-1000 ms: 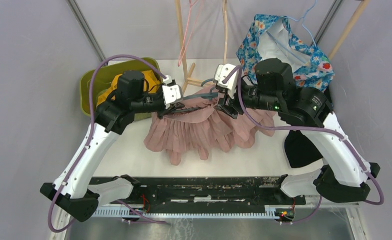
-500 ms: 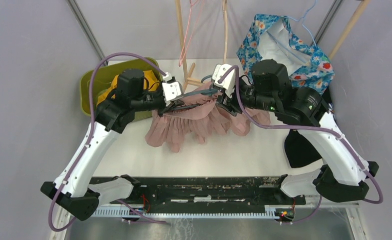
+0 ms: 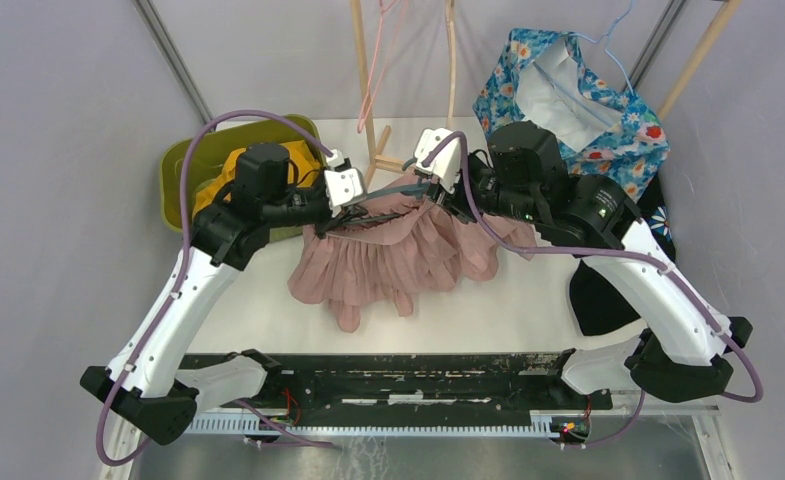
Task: Remove the skirt from the hanger
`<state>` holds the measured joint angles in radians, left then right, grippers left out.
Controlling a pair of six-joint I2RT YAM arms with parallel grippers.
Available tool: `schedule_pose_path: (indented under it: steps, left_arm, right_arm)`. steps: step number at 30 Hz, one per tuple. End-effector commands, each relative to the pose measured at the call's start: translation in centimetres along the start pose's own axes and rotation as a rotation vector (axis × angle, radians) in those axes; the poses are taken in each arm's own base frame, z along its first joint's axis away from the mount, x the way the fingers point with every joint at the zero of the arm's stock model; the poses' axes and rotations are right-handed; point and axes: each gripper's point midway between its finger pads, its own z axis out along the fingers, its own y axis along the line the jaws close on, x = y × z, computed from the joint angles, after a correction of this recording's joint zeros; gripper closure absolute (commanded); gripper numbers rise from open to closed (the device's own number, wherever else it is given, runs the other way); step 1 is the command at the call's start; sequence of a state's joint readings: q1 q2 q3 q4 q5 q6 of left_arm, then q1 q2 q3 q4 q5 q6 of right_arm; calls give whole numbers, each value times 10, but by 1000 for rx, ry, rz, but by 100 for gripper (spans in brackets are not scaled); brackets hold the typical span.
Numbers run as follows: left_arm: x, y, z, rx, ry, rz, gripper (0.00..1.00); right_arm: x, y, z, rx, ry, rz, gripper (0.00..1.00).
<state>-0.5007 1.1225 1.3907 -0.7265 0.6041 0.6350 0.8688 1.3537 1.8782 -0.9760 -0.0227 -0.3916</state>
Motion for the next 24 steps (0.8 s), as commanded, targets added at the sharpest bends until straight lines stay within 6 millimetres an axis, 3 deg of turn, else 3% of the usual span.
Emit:
schedule_pose_path:
  steps: [1, 6, 9, 10, 17, 21, 24]
  left_arm:
    - [-39, -2, -15, -14, -135, 72, 97]
    - [-38, -5, -17, -12, -137, 68, 97]
    - [-34, -4, -17, -23, -125, 64, 97]
    - [-33, -3, -17, -27, -120, 62, 97]
    - [-30, -3, -19, -40, -109, 60, 97]
    - [-30, -5, -24, -51, -107, 60, 97]
    - [-28, -6, -29, -67, -95, 62, 97]
  right_arm:
    - [-5, -18, -1, 95, -24, -11, 62]
    - [0, -29, 1, 164, -4, -5, 74]
    - [2, -41, -3, 241, 1, 15, 96]
    - [3, -47, -5, 283, 0, 26, 99]
    - [9, -88, -36, 568, -11, 78, 99]
    - [37, -110, -48, 713, 78, 66, 99]
    - [78, -124, -52, 742, 134, 165, 99]
